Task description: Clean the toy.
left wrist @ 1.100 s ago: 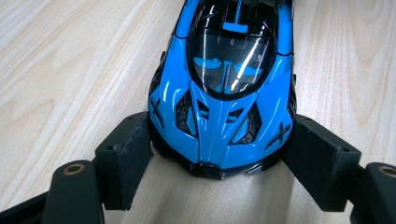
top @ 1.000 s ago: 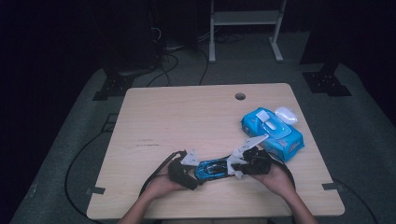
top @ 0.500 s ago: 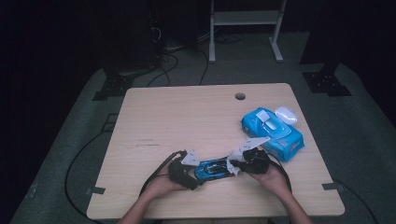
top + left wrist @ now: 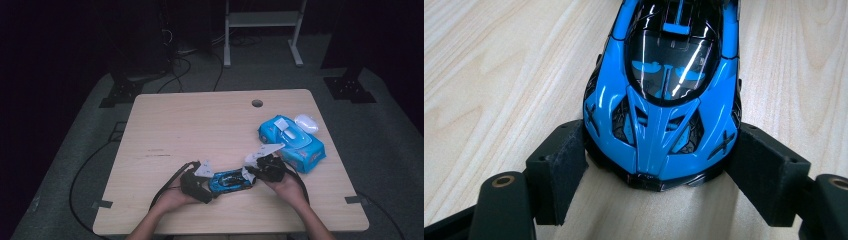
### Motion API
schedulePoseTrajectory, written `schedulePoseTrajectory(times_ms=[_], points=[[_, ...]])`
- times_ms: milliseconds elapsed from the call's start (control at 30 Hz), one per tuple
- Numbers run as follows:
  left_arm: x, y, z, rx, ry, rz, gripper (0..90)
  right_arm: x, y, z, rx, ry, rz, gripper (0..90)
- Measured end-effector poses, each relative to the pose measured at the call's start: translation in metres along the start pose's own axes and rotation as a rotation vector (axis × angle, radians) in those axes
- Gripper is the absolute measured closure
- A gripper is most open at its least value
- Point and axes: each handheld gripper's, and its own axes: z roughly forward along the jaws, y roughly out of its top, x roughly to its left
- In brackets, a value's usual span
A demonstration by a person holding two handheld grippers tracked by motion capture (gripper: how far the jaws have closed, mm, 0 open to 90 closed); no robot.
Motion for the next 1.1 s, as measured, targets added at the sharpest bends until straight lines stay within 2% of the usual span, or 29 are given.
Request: schedulePoseTrajectory(times_ms=[67, 100, 133, 267, 333, 400, 467, 533, 667, 767, 900, 1000, 1100], points=[[0.000, 0.000, 0.000, 0.001, -0.001, 0.000, 25.4, -0.006, -0.006, -0.009, -0.004, -0.001, 0.033, 83.9], [0.000, 0.000, 0.000, 0.001, 0.000, 0.001, 25.4, -0.007, -0.009, -0.015, -0.011, -0.013, 0.033, 83.9], [0.000, 0.000, 0.000, 0.003, 0.000, 0.003, 25.4, -0.007, -0.013, -0.021, -0.020, -0.005, 0.045, 83.9], [0.000, 0.000, 0.000, 0.004, 0.003, 0.000, 25.4, -0.001, -0.024, -0.033, 0.001, 0.033, 0.033, 83.9], [0.000, 0.001, 0.000, 0.006, 0.004, -0.002, 25.4, 0.004, -0.026, -0.032, 0.008, 0.055, 0.023, 83.9], [0.000, 0.000, 0.000, 0.005, 0.005, -0.002, 25.4, 0.005, -0.026, -0.027, 0.012, 0.056, 0.017, 84.0], [0.000, 0.000, 0.000, 0.004, 0.004, -0.002, 25.2, 0.001, -0.024, -0.023, 0.002, 0.068, 0.038, 84.0], [0.000, 0.000, 0.000, 0.005, 0.003, -0.001, 25.2, -0.004, -0.021, -0.021, -0.005, 0.043, 0.052, 83.9], [0.000, 0.000, 0.000, 0.004, 0.001, 0.001, 25.2, -0.009, -0.018, -0.018, -0.005, 0.036, 0.067, 83.9], [0.000, 0.000, 0.000, 0.005, 0.001, 0.001, 25.2, -0.003, -0.021, -0.023, 0.003, 0.059, 0.053, 83.9], [0.000, 0.000, 0.000, 0.005, 0.002, 0.001, 25.2, 0.014, -0.025, -0.029, 0.019, 0.088, 0.002, 84.0], [0.000, 0.001, 0.000, 0.006, 0.003, 0.000, 25.2, 0.015, -0.019, -0.025, 0.018, 0.081, -0.005, 84.0], [0.000, 0.001, 0.000, 0.005, 0.002, -0.002, 25.2, 0.004, -0.005, -0.017, -0.024, 0.048, 0.023, 83.9]])
